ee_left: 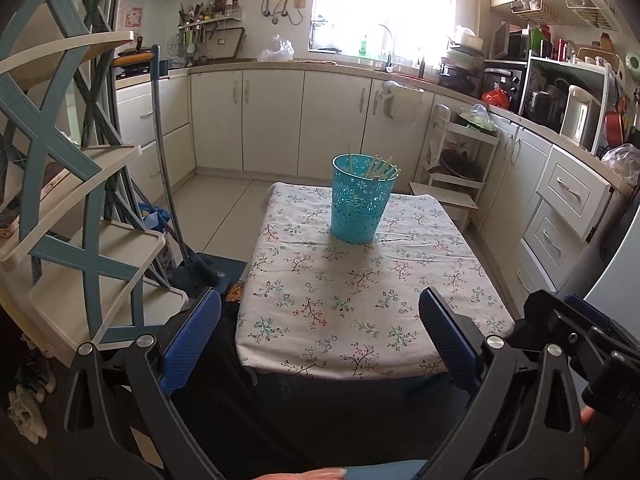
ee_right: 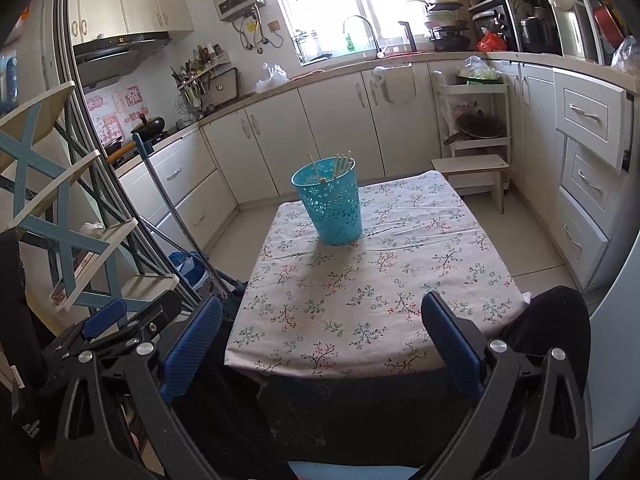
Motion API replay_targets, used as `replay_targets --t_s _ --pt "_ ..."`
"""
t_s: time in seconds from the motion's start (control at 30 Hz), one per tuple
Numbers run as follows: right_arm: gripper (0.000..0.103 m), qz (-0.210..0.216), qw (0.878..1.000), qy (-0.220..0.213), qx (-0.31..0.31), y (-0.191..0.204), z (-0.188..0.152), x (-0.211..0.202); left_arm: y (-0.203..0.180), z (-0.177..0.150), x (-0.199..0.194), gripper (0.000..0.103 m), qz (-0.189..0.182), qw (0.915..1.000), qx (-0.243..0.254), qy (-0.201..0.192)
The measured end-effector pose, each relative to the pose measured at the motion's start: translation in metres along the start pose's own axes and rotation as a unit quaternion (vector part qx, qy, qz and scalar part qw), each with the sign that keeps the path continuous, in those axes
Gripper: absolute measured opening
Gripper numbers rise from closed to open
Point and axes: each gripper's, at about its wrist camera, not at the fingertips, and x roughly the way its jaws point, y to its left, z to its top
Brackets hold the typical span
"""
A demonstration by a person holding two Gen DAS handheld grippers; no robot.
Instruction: Organize utensils
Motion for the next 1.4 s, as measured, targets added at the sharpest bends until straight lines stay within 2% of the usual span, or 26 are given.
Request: replay_targets --t_s 0.5,0.77,1.4 --pt "0.096 0.011 1.0 0.003 -0.002 0.0001 -0.0039 0.001 -0.0034 0.0039 -0.001 0.095 0.019 0.9997 0.014 -0.008" --pt "0.096 0.013 1.0 0.007 -0.005 0.0007 -0.0042 0.0003 -0.0022 0.0034 -0.0009 0.095 0.045 0.9988 0.017 -0.014" --pt "0.096 0.015 1.0 0.012 -0.007 0.0003 -0.0064 0.0027 -0.0027 0.002 0.0005 0.095 0.043 0.9989 0.019 -0.009"
